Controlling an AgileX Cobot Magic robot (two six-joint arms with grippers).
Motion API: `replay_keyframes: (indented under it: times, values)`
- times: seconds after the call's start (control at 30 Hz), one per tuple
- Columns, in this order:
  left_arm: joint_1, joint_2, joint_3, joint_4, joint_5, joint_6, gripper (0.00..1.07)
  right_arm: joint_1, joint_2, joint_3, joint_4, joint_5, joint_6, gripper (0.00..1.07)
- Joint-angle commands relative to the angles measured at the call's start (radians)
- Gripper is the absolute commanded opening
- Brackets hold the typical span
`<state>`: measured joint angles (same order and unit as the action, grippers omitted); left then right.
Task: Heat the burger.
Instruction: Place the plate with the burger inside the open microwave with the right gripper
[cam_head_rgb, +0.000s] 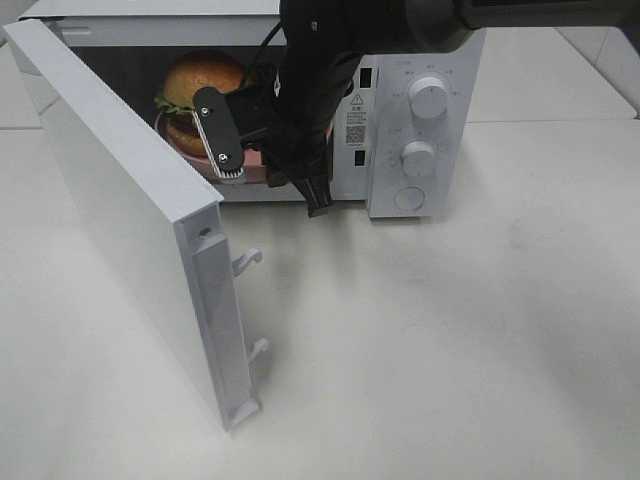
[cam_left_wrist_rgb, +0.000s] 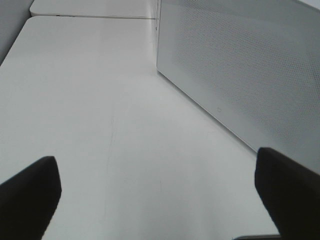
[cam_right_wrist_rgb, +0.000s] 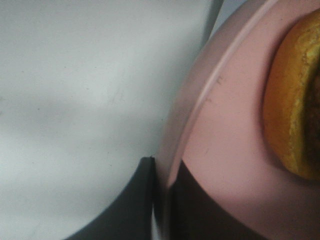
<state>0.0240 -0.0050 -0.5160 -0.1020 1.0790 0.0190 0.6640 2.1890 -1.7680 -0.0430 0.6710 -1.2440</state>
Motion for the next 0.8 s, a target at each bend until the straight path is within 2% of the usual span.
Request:
replay_keyframes:
  times: [0.03, 0.53, 0.8]
  values:
    - [0.002, -0.016, 0.000, -0.005, -0.008, -0.001, 0.98, -0.009, 0.008, -0.042, -0.044, -0.031, 0.041, 0.00]
    - [0.002, -0.016, 0.000, -0.005, -0.008, -0.001, 0.98, -0.009, 0.163, -0.252, -0.075, -0.037, 0.056, 0.00]
    - [0.002, -0.016, 0.000, -0.005, -0.008, -0.001, 0.98, -0.009, 0.195, -0.274, -0.068, -0.075, -0.006, 0.00]
